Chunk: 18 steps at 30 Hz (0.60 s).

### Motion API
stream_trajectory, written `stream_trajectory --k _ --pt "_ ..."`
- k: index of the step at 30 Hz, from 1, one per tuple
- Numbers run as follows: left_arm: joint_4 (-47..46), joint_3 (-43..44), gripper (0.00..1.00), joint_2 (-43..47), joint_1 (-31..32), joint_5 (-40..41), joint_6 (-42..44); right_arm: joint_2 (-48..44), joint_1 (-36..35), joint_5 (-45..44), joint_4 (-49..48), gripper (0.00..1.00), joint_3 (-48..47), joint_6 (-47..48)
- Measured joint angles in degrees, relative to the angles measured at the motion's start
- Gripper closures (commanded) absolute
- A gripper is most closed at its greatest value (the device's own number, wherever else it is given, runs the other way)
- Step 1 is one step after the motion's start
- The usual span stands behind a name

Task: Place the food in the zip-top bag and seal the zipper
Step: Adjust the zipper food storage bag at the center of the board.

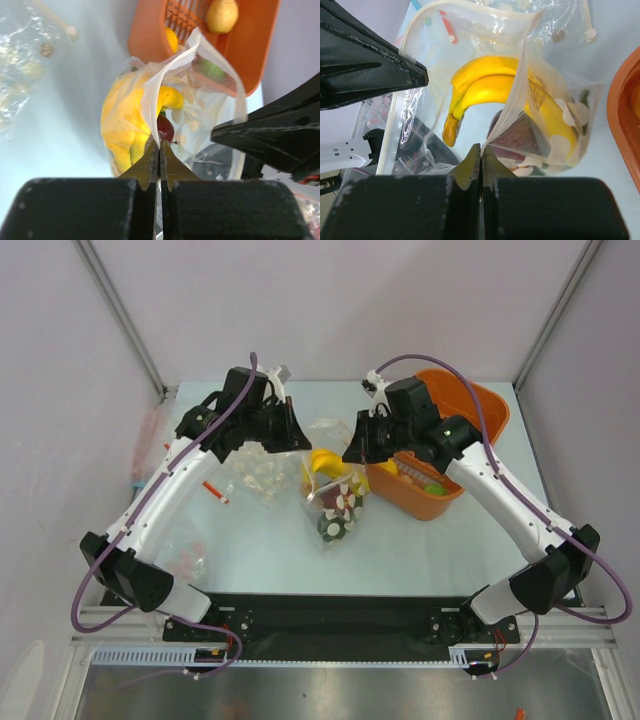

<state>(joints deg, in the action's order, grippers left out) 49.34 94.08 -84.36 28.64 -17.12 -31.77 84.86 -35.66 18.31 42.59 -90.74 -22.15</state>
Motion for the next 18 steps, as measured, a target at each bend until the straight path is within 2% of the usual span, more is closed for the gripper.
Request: stream_trajectory --k 6,8,10,12,14,16,17,18 --pt "3.1 2.3 1.00 0.3 0.0 5.2 3.4 0.2 0.3 -0.5 -2.5 1.00 0.2 0.1" --pt "2.7 1.6 1.00 1.0 0.0 6.1 3.9 0.0 0.3 -0.9 -4.6 0.94 1.7 -0.2" --pt "1.0 -1.3 1.00 2.3 0.0 5.9 4.4 0.3 0.7 -0.9 -5.5 0.92 3.8 -0.3" --pt "-2.2 -7.0 1.00 3.9 0.0 4.5 4.4 1.5 0.8 -0.9 -5.4 0.85 5.2 -0.5" --pt "-3.7 -12.5 1.00 4.2 0.1 3.2 4.4 3.4 0.8 -1.1 -5.5 0.83 6.7 -0.7" --pt "-4.0 -15.3 1.00 3.5 0.1 2.7 4.4 4.5 1.0 -1.5 -5.2 0.71 7.9 -1.0" --pt "-3.9 -15.8 1.00 3.1 0.1 2.7 4.4 4.6 1.2 -1.6 -5.0 0.62 8.1 -1.2" --pt "-4.0 -15.8 1.00 3.0 0.1 2.8 4.5 4.6 1.5 -1.6 -4.9 0.47 8.2 -1.4"
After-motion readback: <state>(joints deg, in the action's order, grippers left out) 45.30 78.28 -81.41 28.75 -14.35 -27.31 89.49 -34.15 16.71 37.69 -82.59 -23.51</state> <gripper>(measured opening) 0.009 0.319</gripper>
